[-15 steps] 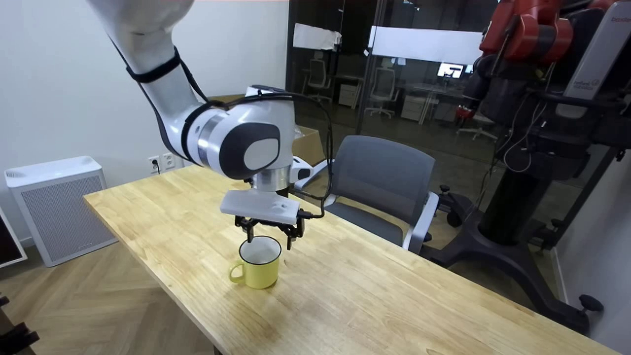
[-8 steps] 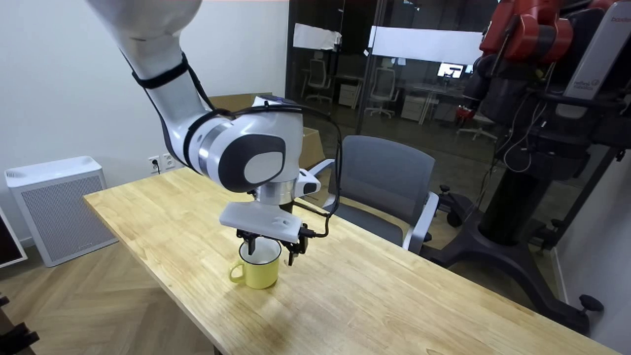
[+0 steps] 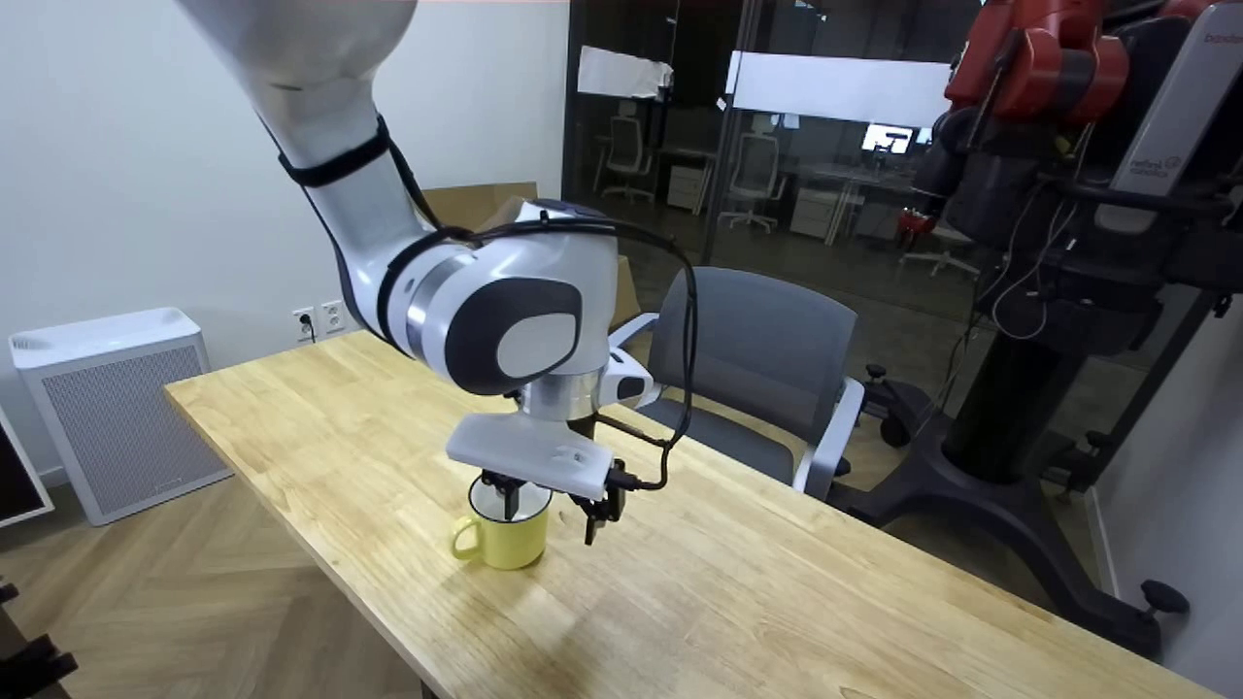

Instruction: Move the mug slightly to the right

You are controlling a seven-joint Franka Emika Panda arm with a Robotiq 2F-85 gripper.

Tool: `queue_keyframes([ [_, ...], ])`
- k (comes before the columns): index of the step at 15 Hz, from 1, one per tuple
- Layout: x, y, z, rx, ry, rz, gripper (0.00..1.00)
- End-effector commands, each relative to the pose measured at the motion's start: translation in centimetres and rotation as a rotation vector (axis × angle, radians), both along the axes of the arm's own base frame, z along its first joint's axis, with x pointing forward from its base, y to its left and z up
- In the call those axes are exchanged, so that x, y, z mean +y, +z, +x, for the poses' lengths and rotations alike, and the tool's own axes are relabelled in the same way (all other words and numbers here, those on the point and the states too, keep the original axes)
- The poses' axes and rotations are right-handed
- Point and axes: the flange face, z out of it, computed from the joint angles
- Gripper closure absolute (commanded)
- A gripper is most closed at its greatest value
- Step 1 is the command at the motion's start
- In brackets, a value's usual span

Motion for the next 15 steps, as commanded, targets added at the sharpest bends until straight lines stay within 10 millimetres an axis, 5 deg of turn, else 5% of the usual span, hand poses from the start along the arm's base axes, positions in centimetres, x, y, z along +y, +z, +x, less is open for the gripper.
queue_keyframes([
  [1,-0.2,0.1,1.2,0.007,-0.026,-0.010,0.00],
  [9,0.7,1.3,3.3,0.008,0.004,-0.024,0.00],
  [15,1.0,0.1,5.2,0.051,0.020,-0.015,0.00],
])
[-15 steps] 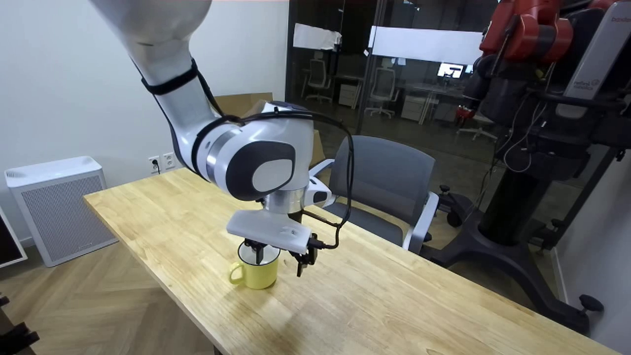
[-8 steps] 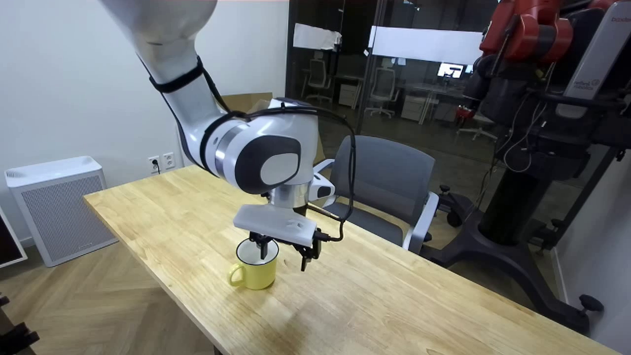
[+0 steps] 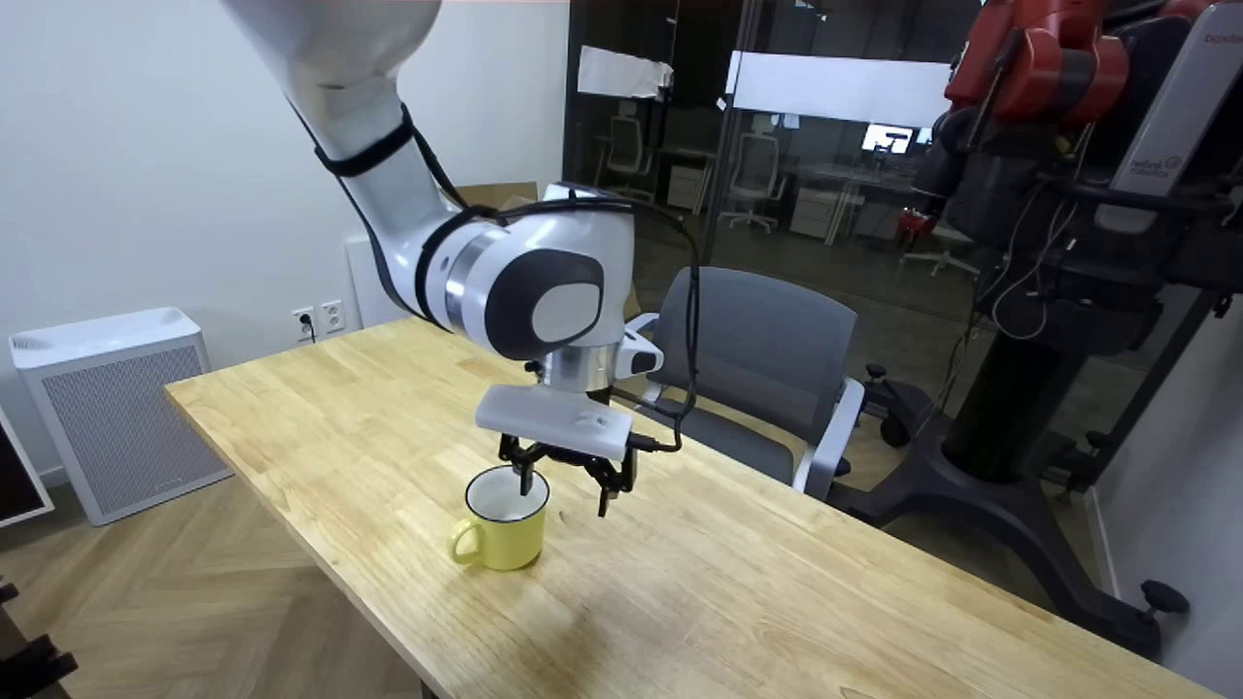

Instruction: Move the mug slightly to the right

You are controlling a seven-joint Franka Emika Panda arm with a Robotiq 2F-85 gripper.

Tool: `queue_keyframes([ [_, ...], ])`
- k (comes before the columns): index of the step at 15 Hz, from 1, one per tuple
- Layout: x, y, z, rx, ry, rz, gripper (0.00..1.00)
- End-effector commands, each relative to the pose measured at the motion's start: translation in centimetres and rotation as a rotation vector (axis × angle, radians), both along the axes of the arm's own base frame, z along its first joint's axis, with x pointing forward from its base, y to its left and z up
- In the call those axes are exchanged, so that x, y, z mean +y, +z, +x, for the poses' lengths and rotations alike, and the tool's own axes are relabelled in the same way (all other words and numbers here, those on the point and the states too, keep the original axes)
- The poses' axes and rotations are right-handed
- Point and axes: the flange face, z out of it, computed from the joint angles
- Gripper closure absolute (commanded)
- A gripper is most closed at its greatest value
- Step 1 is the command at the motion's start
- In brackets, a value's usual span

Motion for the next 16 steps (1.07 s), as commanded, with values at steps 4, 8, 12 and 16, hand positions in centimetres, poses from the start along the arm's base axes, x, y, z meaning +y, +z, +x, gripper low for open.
queue_keyframes([
  [4,0.0,-1.7,2.5,0.054,-0.007,-0.006,0.00],
  [8,0.3,-2.5,3.2,0.072,-0.001,-0.016,0.33],
  [12,1.2,-2.7,3.6,0.092,0.011,-0.025,0.62],
  [16,2.4,-2.5,3.8,0.102,0.032,-0.043,0.88],
])
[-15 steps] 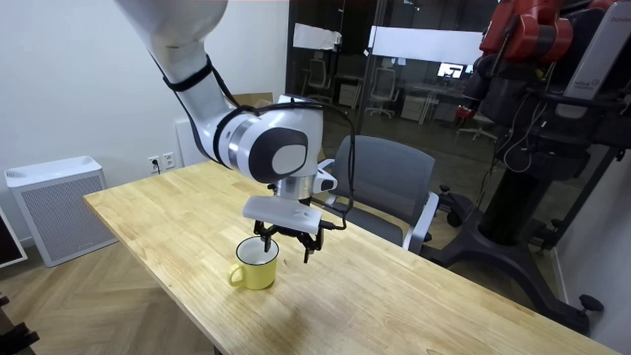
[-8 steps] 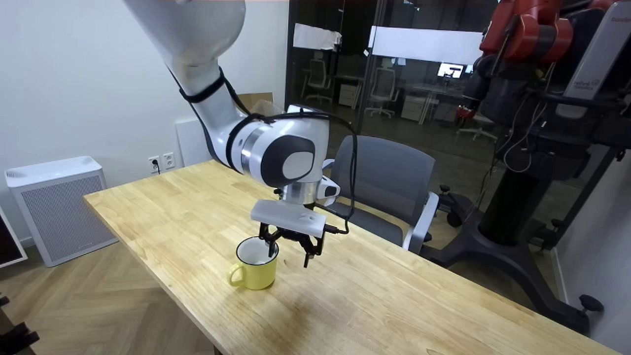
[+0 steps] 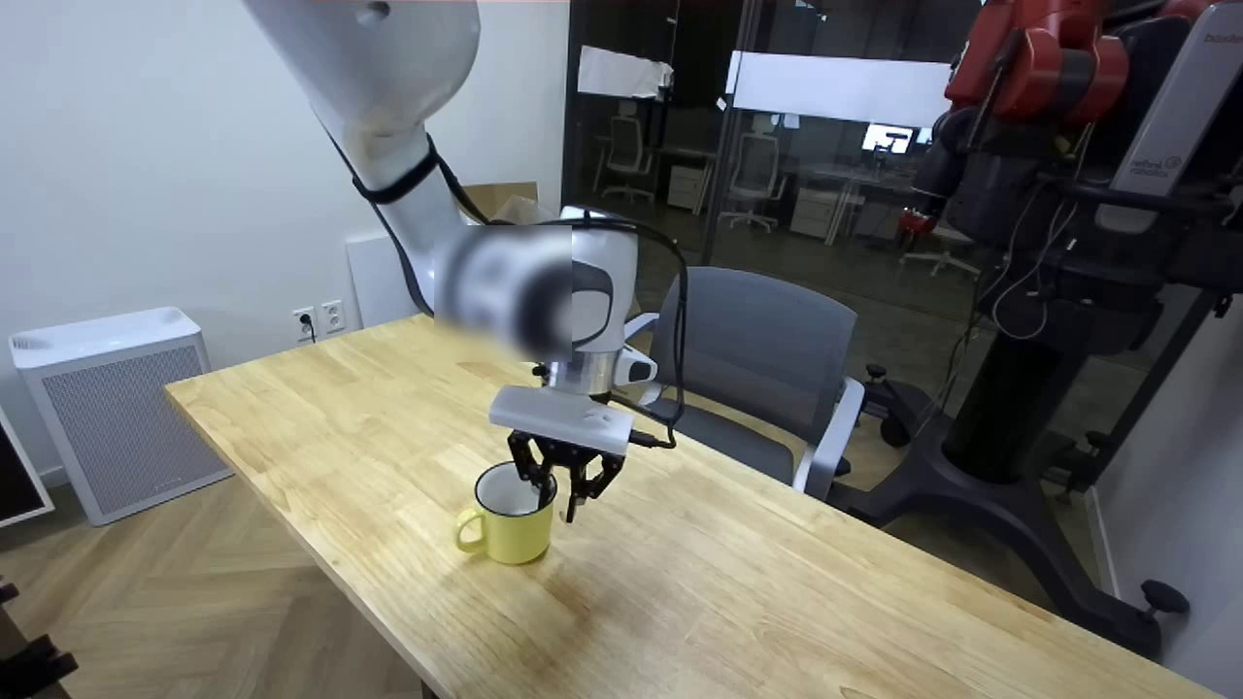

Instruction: Move the mug slightly to the right

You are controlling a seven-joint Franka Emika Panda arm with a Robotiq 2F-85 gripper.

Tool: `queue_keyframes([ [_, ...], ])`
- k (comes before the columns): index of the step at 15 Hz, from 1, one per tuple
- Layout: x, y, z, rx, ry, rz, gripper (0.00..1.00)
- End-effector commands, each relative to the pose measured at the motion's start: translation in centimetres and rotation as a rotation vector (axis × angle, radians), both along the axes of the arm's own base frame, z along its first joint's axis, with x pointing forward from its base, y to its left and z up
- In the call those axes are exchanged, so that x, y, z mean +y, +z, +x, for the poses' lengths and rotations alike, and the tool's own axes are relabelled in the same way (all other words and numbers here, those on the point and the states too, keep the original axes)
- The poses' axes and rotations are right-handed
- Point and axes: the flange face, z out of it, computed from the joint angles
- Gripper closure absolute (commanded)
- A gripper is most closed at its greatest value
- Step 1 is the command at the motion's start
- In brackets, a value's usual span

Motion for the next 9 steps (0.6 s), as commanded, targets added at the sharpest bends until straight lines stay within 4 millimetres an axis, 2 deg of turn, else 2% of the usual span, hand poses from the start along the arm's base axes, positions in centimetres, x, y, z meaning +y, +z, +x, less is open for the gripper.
queue_keyframes([
  [1,0.76,0.16,1.06,0.005,-0.005,-0.044,0.96],
  [4,1.53,0.16,0.91,0.029,0.027,-0.052,1.00],
  [5,1.20,0.02,0.25,0.015,0.032,-0.024,0.89],
  [9,1.39,0.04,0.40,0.021,0.044,-0.031,0.89],
])
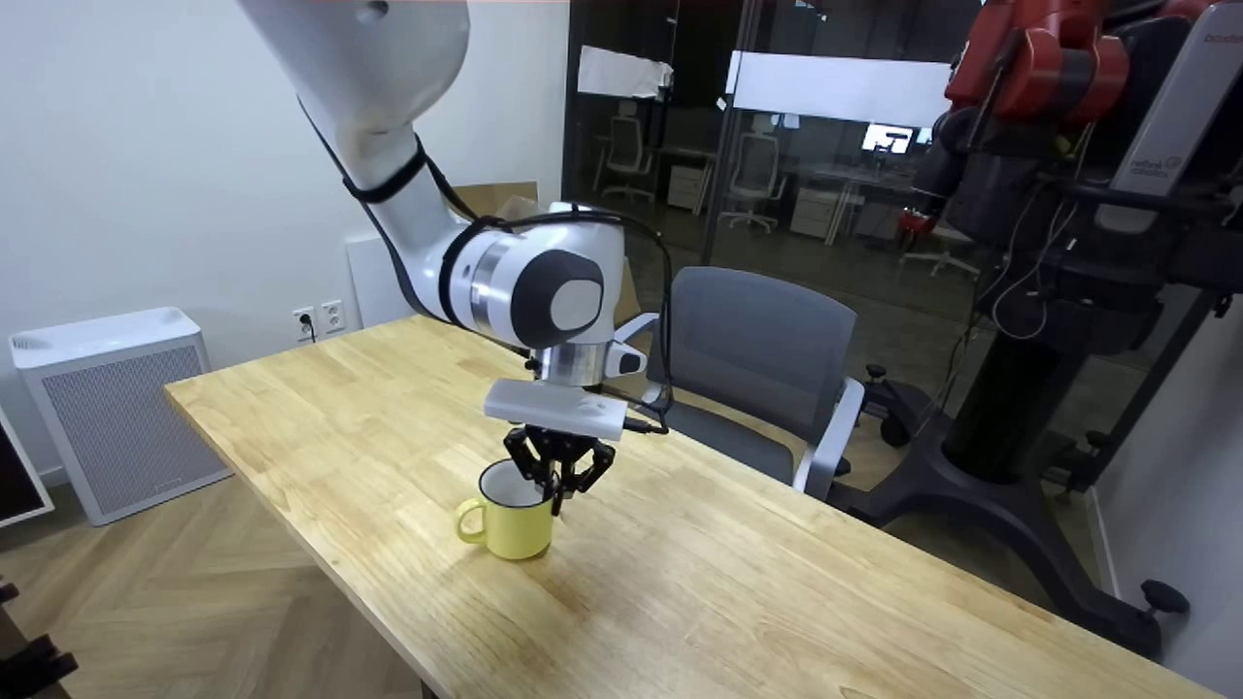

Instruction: Move the mug slightly to the right

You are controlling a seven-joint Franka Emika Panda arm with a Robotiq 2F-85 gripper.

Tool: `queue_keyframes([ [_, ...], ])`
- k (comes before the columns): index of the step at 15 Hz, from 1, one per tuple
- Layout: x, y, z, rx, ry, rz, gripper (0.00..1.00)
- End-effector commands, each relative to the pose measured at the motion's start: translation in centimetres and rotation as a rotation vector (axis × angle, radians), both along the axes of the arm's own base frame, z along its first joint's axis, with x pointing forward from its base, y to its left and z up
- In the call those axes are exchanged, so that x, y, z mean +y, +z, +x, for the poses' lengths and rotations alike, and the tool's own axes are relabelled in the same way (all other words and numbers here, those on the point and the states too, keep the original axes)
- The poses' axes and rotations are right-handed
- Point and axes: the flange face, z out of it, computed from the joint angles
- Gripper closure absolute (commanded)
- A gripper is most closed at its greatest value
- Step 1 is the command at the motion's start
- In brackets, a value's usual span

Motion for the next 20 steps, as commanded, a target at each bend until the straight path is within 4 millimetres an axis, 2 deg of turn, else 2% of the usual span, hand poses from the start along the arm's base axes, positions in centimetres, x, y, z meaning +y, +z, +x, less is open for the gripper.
queue_keyframes([
  [1,0.0,0.0,0.1,0.002,0.000,0.000,0.97],
  [3,-0.4,0.6,0.4,-0.026,-0.095,0.013,0.97],
  [6,-2.8,1.7,0.9,-0.075,-0.251,0.041,0.97],
  [11,-9.3,3.3,-0.1,-0.111,-0.486,0.065,0.97],
  [15,-14.5,3.4,-1.4,-0.121,-0.676,0.106,0.97],
  [18,-17.3,3.0,-2.1,-0.125,-0.817,0.140,0.97],
  [20,-18.4,2.9,-2.5,-0.128,-0.911,0.158,0.97],
])
